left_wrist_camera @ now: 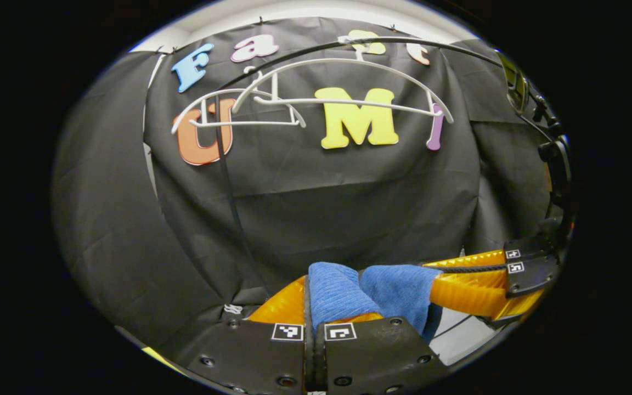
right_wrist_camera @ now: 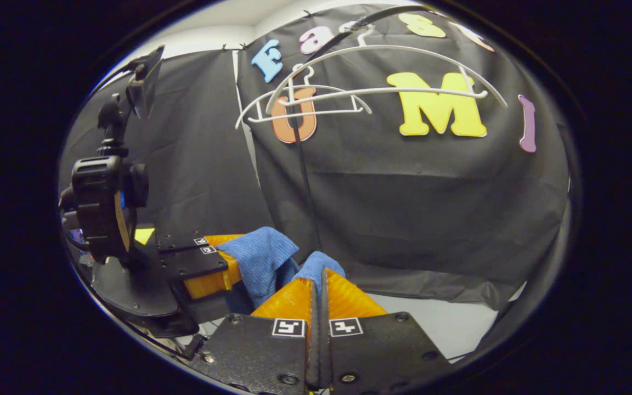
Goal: Grasp the clothes on the hanger with both hands and then place them into the laundry hamper below.
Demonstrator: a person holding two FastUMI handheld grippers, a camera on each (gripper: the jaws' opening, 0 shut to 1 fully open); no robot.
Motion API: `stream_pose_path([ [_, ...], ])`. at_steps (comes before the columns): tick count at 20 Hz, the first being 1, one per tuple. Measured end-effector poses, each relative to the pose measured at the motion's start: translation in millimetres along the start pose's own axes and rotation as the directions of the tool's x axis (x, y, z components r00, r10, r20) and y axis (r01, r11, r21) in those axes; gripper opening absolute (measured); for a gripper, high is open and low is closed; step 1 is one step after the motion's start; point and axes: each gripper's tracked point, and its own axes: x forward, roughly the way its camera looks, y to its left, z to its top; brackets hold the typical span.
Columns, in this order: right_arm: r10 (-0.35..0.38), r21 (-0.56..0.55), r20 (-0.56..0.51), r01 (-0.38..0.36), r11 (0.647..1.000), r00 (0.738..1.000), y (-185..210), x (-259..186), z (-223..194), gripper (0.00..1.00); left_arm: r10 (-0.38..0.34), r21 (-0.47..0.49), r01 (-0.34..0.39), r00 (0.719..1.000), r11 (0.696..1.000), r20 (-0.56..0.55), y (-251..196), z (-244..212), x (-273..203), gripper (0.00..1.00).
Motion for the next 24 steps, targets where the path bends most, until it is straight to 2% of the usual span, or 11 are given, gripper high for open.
stream_pose_path([
  [3,-0.035,-0.016,-0.014,0.035,0.999,0.999,-10,5,-1,0.04,0.034,0.004,-0.034,0.999,0.999,-0.021,8,-7,5,0.02],
  [6,-0.081,-0.017,-0.020,0.080,0.997,0.997,-21,5,-1,0.04,0.027,-0.009,-0.027,0.999,1.000,-0.035,10,-11,7,0.02],
  [8,-0.091,-0.030,-0.039,0.090,0.996,0.995,-24,5,-6,0.04,0.033,0.018,-0.033,0.999,0.999,-0.032,13,-10,5,0.46],
  [9,-0.098,-0.039,-0.043,0.096,0.995,0.994,-27,3,-6,0.12,0.045,0.033,-0.044,0.999,0.998,-0.024,16,-8,4,0.69],
  [10,-0.097,-0.048,-0.035,0.095,0.994,0.995,-27,1,-3,0.28,0.051,0.046,-0.049,0.998,0.998,-0.030,19,-12,3,0.91],
  [11,-0.102,-0.051,-0.021,0.101,0.994,0.995,-28,-4,3,0.43,0.058,0.054,-0.056,0.998,0.997,-0.038,22,-18,3,1.00],
  [14,-0.120,-0.057,-0.016,0.119,0.991,0.993,-32,-8,8,0.91,0.048,0.072,-0.042,0.996,0.996,-0.081,21,-33,2,0.95],
  [16,-0.134,-0.045,-0.036,0.132,0.990,0.990,-36,-9,1,0.94,0.015,0.083,0.000,0.984,0.997,-0.178,14,-60,5,0.96],
  [19,-0.152,-0.020,-0.060,0.151,0.988,0.987,-41,-12,-13,0.93,0.003,0.134,0.041,0.948,0.990,-0.318,8,-113,3,0.98],
  [21,-0.161,-0.011,-0.074,0.161,0.987,0.984,-44,-14,-21,0.93,-0.011,0.109,0.052,0.940,0.993,-0.341,5,-122,-1,0.98],
  [24,-0.169,0.004,-0.077,0.170,0.985,0.983,-47,-17,-23,0.93,-0.014,0.069,0.037,0.950,0.997,-0.311,11,-115,-6,0.98],
])
